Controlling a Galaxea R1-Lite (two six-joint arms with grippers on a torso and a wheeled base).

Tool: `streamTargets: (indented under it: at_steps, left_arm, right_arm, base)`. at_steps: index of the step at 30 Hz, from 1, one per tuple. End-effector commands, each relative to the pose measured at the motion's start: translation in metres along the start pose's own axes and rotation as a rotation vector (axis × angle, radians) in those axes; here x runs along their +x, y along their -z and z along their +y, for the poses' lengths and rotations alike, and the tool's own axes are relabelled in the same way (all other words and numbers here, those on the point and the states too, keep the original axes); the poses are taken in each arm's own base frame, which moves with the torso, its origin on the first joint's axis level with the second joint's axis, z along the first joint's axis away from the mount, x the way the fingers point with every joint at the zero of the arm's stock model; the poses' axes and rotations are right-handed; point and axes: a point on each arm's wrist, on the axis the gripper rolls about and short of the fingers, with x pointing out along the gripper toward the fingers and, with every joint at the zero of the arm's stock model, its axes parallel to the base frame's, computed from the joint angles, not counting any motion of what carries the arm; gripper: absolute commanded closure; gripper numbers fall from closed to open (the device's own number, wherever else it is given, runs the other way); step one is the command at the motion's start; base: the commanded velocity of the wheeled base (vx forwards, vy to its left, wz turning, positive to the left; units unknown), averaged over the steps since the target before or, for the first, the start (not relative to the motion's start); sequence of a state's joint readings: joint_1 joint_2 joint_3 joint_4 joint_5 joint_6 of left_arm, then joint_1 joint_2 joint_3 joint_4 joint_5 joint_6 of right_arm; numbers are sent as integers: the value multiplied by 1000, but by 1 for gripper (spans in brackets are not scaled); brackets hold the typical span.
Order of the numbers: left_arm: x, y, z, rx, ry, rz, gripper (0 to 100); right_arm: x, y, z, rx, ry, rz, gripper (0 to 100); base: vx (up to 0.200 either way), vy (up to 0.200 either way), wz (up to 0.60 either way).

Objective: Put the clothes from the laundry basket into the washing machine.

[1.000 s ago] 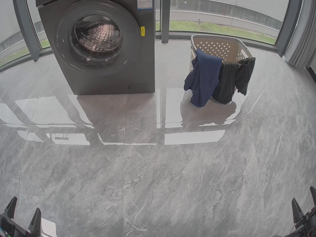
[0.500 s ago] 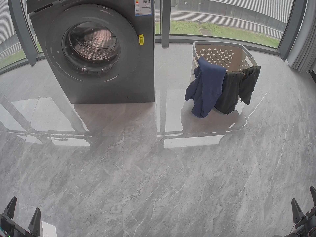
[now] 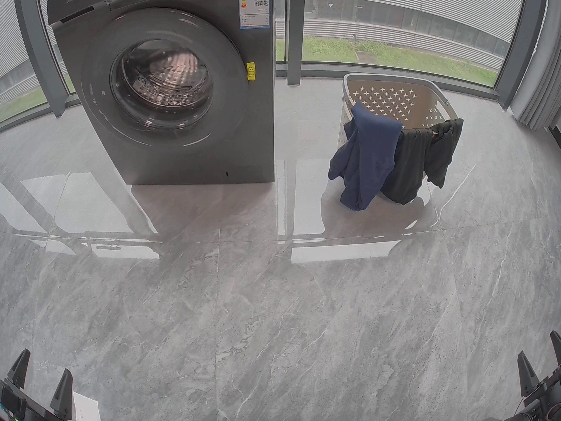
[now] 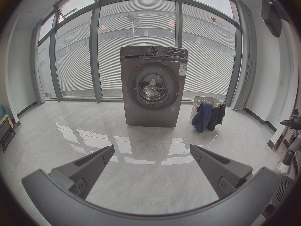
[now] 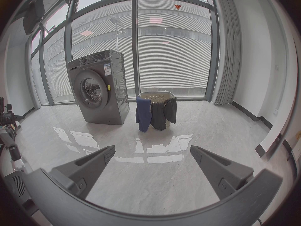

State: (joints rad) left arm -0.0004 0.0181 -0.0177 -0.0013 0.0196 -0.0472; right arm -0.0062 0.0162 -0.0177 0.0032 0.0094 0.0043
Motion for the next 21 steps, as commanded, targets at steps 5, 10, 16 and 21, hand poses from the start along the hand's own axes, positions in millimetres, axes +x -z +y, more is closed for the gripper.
streamTargets:
  at_steps: [5,10,16,21]
  left_arm:
    - [0,5,0,0,-3,7,0]
    - [0,5,0,0,-3,7,0]
    - [0,5,0,0,-3,7,0]
    - [0,5,0,0,-3,7,0]
  right_arm:
    - [0,5,0,0,-1,3,0]
    - [0,5,0,0,0,4,0]
    - [0,5,0,0,-1,3,0]
    - [0,5,0,0,-1,4,0]
  base:
    - [0,-160,0]
    - [0,0,0]
    - [0,0,0]
    - [200,0,0]
